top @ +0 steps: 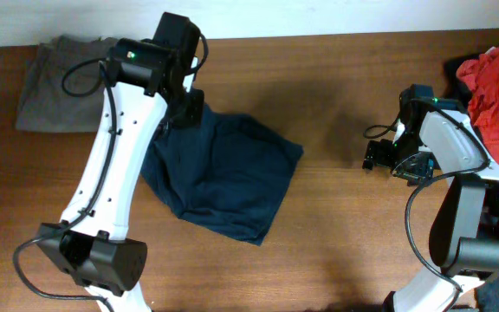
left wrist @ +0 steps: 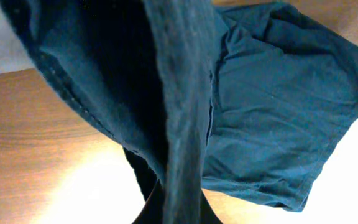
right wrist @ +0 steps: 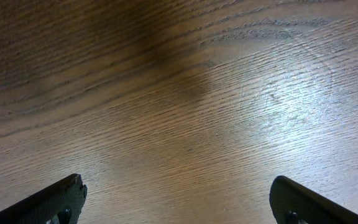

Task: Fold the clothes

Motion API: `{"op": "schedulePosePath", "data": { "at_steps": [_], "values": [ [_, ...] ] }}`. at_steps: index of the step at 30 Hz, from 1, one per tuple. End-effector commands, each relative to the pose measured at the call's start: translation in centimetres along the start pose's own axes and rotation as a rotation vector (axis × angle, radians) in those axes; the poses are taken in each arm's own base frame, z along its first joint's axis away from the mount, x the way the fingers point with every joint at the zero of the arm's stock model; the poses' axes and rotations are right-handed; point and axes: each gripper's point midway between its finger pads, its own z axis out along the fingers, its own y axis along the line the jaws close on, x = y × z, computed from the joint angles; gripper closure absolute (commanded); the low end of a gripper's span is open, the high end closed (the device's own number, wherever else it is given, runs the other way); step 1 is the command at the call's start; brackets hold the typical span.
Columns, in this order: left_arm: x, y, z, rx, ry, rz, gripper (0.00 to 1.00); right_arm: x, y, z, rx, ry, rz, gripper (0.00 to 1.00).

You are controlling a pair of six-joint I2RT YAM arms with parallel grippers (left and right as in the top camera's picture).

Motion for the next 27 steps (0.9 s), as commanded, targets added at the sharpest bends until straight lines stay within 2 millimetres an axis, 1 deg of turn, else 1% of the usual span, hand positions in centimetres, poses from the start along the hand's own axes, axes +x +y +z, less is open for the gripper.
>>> {"op": "schedulePosePath", "data": {
  "at_steps": [1,3,5,10,12,16,22,25,27],
  "values": [
    [0.0,0.0,-1.3,0.000,-0.038,-0.038,1.00,-0.5,0.0,-1.3,-0.010,-0.040,-0.003,0.01],
    [0.0,0.1,-1.3,-0.004,-0.038,-0.049,1.00,-0.5,0.0,-1.3,-0.011,-0.040,-0.003,0.01],
    [-0.1,0.7,-1.3,-0.027,-0.041,-0.071,1.00,-0.5,0.0,-1.3,-0.011,-0.040,-0.003,0.01],
    [-0.1,3.9,-1.1,-0.098,-0.040,-0.176,1.00,-0.5,0.0,-1.3,-0.011,-0.040,-0.003,0.01],
    [0.1,5.4,-1.0,-0.111,-0.027,-0.221,1.00,-0.5,0.0,-1.3,-0.011,-0.040,-0.003,0.01],
    [1.0,8.7,-0.7,-0.139,0.004,-0.321,1.00,-0.5,0.0,-1.3,-0.011,-0.040,-0.003,0.01],
    [2.5,13.2,-0.5,-0.178,0.044,-0.452,1.00,-0.5,0.0,-1.3,-0.011,-0.040,-0.003,0.01],
    [3.0,14.6,-0.6,-0.189,0.055,-0.487,1.00,-0.5,0.0,-1.3,-0.011,-0.040,-0.003,0.01],
    [3.2,15.0,-0.6,-0.191,0.058,-0.483,1.00,-0.5,0.0,-1.3,-0.010,-0.040,-0.003,0.01]
  ]
}}
